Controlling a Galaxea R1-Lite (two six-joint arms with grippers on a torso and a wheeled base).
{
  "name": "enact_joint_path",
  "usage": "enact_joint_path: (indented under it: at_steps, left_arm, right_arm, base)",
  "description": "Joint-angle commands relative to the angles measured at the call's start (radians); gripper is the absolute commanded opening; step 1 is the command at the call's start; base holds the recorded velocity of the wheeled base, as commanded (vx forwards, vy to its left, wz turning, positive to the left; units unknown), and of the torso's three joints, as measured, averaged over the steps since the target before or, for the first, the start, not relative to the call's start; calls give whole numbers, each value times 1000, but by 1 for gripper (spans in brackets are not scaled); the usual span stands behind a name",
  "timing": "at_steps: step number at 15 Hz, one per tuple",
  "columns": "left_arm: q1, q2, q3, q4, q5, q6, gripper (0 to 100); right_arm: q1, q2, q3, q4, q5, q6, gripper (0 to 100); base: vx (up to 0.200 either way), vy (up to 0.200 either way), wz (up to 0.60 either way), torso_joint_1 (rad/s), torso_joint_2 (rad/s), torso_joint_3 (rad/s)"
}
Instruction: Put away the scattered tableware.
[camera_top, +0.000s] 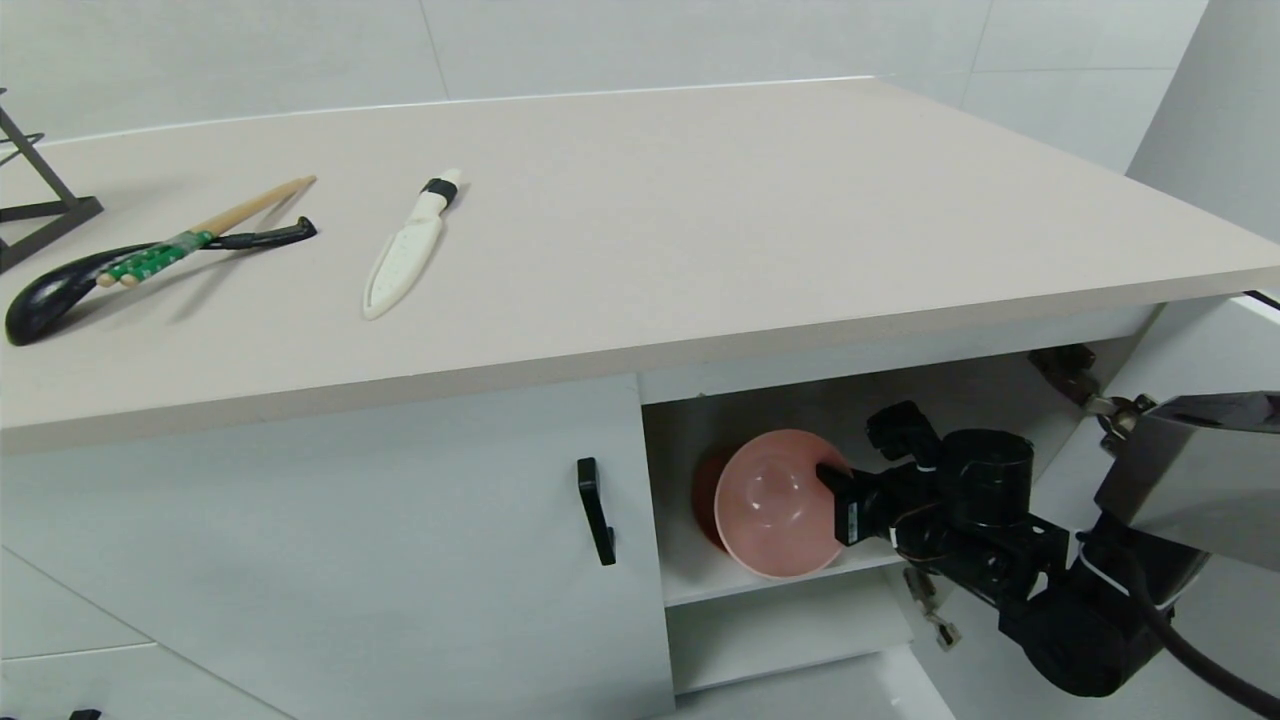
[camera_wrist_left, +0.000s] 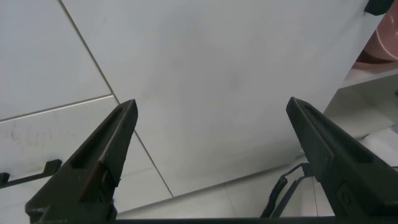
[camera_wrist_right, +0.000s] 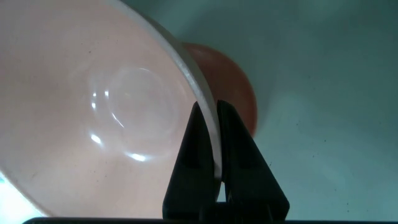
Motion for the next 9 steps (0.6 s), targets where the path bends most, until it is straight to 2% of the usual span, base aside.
enact_joint_path:
  at_steps: [1, 9]
  left_arm:
    - [-1, 2, 0, 0, 1, 0, 100]
    - [0, 2, 0, 0, -1, 0, 100]
  right_arm:
    - [2, 10, -6, -1, -2, 0, 0]
    - [0, 21, -7, -9, -2, 0, 0]
  base:
    - [0, 0, 0, 0, 0, 0]
    - [0, 0, 0, 0, 0, 0]
